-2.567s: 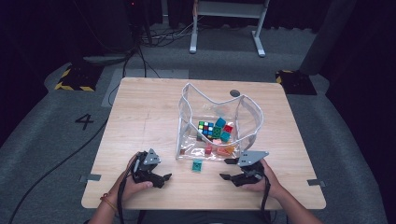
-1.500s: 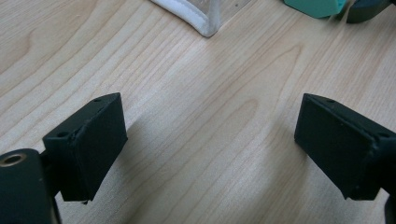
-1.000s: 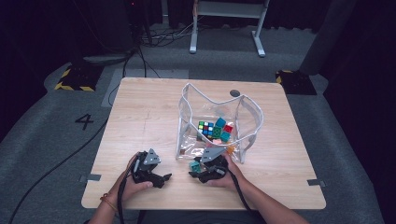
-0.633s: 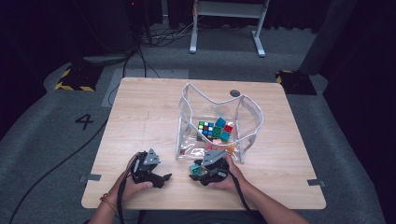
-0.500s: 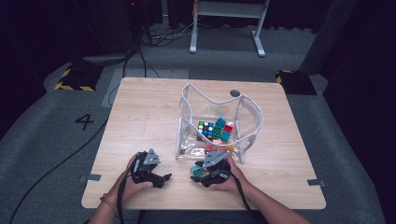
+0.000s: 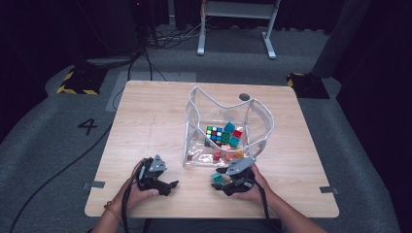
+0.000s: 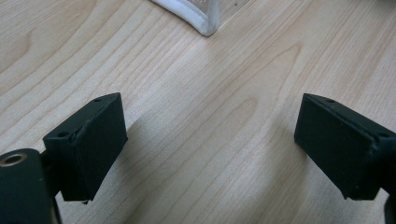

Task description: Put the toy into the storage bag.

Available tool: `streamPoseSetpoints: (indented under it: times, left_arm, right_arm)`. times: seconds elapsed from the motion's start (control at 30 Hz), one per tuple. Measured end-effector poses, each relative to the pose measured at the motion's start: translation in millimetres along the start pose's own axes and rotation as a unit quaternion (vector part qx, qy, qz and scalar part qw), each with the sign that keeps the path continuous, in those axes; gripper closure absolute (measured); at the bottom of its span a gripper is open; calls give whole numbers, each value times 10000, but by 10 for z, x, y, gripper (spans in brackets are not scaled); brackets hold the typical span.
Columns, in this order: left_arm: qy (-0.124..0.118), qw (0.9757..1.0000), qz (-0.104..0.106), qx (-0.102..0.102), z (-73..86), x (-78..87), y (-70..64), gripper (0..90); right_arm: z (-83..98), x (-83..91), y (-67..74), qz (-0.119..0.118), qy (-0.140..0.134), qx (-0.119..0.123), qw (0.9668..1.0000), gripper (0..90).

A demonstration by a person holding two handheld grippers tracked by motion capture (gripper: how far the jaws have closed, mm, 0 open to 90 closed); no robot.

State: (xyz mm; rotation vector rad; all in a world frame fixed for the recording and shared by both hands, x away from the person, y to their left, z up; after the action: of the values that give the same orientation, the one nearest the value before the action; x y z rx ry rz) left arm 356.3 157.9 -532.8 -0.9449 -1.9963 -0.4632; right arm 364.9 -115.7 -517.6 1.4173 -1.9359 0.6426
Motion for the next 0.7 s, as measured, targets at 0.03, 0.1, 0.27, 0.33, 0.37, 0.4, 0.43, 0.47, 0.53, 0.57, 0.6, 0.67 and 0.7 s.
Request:
streamPoseSetpoints:
  times: [0.03, 0.1, 0.27, 0.33, 0.37, 0.4, 0.43, 0.47, 0.53, 0.57, 0.6, 0.67, 0.7]
  left_arm:
    - [-6, 10000, -3, -6, 0, 0, 0, 94]
    - [-4, 10000, 3, -9, 1, 1, 0, 94]
    - [9, 10000, 12, -20, 2, 4, -1, 94]
    - [8, 10000, 10, -23, 2, 4, 0, 94]
    - [13, 10000, 12, -19, 3, 4, -1, 94]
    - [10, 10000, 11, -21, 3, 4, -1, 94]
    - [13, 10000, 12, -21, 3, 4, -1, 94]
    - [16, 10000, 12, -19, 3, 4, -1, 94]
    - [9, 10000, 10, -23, 2, 4, 0, 94]
    - [9, 10000, 10, -23, 2, 4, 0, 94]
    - [8, 10000, 11, -20, 2, 4, -1, 94]
    - [6, 10000, 2, -27, 2, 4, 1, 94]
    - [6, 10000, 2, -27, 2, 4, 1, 94]
  right_arm:
    - [22, 39, -18, 29, -22, -15, 10000, 409]
    - [91, 113, -40, 59, 16, -89, 9999, 409]
    - [248, 309, -97, 211, 72, -382, 9990, 409]
    - [287, 393, -124, 290, 44, -403, 9988, 409]
    - [310, 447, -138, 359, 21, -417, 9985, 409]
    - [332, 504, -171, 399, -114, -374, 9984, 409]
    - [362, 549, -192, 406, -128, -443, 9981, 409]
    - [395, 583, -209, 467, -116, -494, 9976, 409]
    - [458, 647, -241, 548, -107, -562, 9969, 409]
    - [499, 690, -261, 563, -136, -633, 9963, 409]
    - [535, 718, -272, 603, -106, -687, 9958, 409]
    - [593, 760, -298, 661, -43, -735, 9951, 409]
    - [593, 760, -298, 661, -43, -735, 9951, 409]
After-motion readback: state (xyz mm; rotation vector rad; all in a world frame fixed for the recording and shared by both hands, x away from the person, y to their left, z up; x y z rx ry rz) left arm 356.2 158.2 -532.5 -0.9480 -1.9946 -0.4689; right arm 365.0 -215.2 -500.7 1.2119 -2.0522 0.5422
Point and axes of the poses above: each handheld gripper's, and its own axes: x roughly backward along the jaws, z roughly out of its underside, y roughly to its left, the point moved 4 cm from there along -x, roughly forward along the jaws, and after that the axes turned 8 degrees about y, right-handed, at the moved point
